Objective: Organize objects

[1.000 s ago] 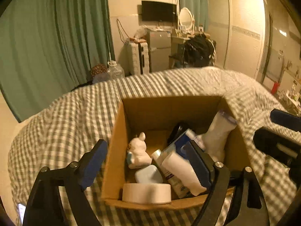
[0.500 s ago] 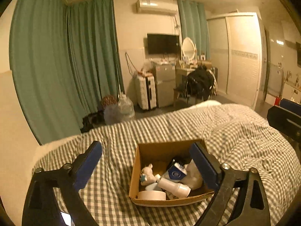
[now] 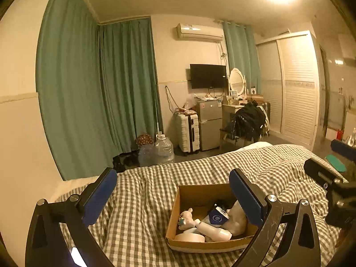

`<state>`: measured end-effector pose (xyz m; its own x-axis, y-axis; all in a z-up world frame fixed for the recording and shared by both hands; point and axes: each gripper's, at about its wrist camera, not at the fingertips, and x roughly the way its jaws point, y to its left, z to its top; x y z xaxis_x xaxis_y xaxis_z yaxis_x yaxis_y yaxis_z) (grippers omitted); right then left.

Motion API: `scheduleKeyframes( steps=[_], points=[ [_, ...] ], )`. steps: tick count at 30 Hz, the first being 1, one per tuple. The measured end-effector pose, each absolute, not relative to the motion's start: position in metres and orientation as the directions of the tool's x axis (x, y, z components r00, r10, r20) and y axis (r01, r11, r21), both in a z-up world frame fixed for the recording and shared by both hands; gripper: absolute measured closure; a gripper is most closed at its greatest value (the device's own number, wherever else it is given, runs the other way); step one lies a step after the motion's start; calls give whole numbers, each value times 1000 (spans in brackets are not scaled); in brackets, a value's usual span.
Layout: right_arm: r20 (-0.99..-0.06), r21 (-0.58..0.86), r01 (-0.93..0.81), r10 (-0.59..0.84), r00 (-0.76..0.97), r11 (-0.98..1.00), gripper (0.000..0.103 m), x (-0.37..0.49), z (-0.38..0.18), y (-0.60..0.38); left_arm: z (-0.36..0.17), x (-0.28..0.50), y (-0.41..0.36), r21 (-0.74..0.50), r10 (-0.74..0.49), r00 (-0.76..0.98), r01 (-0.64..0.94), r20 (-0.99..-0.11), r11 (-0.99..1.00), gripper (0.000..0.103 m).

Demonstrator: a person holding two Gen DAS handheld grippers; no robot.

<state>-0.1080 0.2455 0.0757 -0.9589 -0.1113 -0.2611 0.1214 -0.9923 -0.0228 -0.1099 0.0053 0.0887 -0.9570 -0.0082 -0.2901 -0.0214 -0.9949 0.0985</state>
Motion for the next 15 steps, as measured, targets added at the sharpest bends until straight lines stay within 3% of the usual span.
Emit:
scheduleKeyframes(
  steps=[15],
  points=[
    [-310, -68, 121, -94, -946, -990, 2, -114, 5, 227, 18, -95, 1, 84, -17, -952, -9, -307, -996, 0]
  ],
)
